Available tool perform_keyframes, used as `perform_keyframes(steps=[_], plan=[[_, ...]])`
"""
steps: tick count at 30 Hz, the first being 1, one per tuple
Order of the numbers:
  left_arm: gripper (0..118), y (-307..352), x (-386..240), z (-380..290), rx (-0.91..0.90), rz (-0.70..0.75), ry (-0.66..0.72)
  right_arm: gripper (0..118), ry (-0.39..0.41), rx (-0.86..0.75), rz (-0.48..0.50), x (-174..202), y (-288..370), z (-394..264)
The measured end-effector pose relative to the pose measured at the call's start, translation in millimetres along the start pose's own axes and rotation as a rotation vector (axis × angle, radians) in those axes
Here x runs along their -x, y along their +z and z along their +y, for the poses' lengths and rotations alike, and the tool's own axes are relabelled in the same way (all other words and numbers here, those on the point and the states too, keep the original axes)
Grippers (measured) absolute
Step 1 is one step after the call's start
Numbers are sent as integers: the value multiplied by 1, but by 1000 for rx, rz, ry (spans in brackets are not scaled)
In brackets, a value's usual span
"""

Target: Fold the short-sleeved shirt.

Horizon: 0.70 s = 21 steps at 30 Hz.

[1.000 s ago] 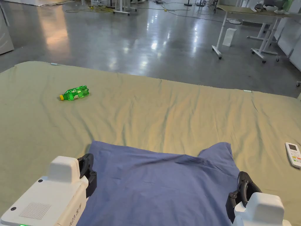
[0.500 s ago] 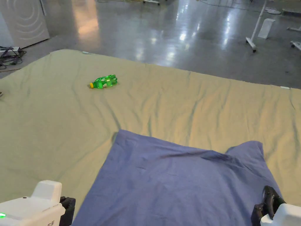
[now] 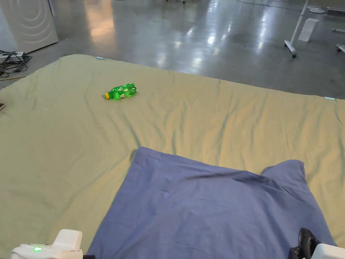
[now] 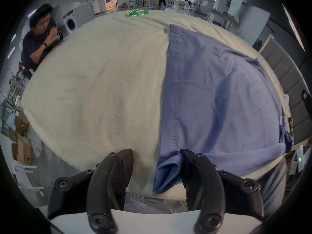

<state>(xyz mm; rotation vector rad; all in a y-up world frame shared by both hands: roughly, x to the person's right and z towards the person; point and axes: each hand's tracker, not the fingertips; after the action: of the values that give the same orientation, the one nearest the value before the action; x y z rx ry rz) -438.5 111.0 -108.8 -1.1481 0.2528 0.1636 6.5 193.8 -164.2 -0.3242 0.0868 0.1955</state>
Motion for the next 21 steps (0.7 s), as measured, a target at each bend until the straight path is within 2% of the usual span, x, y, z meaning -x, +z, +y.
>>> perform_keyframes(steps=[1, 2, 5, 6, 10, 11, 12, 13, 14, 15, 17, 21], plan=[[56, 3, -5, 2, 6, 19, -3, 0, 3, 8, -4, -2, 2, -1], [49, 4, -9, 3, 7, 15, -10, 0, 3, 13, -7, -4, 3, -3], [14, 0, -21, -1, 5, -1, -61, 0, -7, 42, -16, -12, 7, -7], [11, -1, -25, -1, 9, 16, -86, 0, -12, 59, -16, -16, 9, -7], [8, 2, -25, -4, 15, 16, -120, 1, 1, 172, -11, -40, 20, -12], [7, 4, -24, -6, 13, 13, -127, 6, 3, 210, -15, -48, 23, -14], [7, 5, -23, -7, 11, 11, -128, 17, -6, 250, -17, -56, 26, -16], [7, 5, -21, -8, 7, 6, -126, 34, -38, 332, -4, -65, 29, -23], [7, 5, -19, -10, 6, 3, -122, 51, -11, 359, -37, -72, 31, -25], [7, 10, -22, -11, 3, 0, -116, 59, -14, 426, -17, -79, 33, -31], [7, 10, -20, -14, -3, -7, -102, 60, -20, 540, 2, -90, 38, -47], [7, 17, -28, -16, -11, -6, -99, 62, -72, 656, 8, -96, 41, -81]])
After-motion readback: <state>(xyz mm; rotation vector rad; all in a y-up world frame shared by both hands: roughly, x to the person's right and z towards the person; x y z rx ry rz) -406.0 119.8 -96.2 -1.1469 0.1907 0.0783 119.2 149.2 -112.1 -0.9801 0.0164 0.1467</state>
